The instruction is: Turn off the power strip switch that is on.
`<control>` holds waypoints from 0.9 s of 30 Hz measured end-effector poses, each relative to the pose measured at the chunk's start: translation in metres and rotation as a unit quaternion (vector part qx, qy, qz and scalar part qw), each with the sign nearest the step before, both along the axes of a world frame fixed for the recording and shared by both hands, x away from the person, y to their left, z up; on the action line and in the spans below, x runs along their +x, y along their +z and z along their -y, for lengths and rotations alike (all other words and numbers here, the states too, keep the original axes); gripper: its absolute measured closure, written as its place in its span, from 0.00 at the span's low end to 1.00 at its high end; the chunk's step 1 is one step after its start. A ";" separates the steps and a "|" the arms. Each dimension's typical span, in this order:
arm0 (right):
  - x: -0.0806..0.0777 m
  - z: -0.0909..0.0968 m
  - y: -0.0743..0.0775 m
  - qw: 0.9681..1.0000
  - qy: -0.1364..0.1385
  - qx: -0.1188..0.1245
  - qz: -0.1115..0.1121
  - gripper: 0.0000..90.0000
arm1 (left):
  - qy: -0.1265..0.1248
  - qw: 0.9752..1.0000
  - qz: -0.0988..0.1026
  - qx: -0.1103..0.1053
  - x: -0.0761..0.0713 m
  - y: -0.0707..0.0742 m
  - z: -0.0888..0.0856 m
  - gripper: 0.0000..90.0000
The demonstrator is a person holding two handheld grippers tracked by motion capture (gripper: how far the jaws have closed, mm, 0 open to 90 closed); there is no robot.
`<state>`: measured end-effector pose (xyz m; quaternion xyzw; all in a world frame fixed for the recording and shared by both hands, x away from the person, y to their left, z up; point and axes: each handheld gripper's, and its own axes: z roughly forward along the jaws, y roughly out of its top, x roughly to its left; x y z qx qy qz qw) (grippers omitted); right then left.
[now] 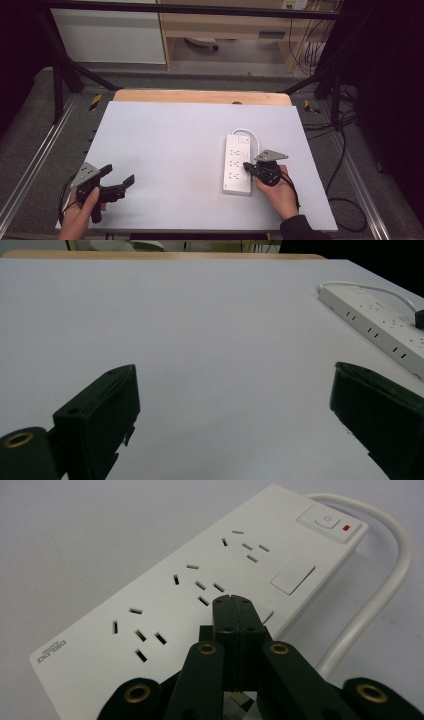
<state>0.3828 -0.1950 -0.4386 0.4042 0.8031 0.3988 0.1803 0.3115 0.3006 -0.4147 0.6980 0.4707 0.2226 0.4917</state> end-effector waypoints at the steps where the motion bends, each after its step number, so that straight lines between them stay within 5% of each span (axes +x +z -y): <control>1: 0.000 0.000 0.000 1.000 0.000 0.001 0.000 1.00 | 0.000 1.000 0.000 0.000 0.000 0.000 0.000 0.06; 27: 0.001 -0.001 -0.001 1.000 0.001 0.004 0.012 0.99 | 0.000 1.000 0.002 -0.001 0.000 0.000 0.000 0.07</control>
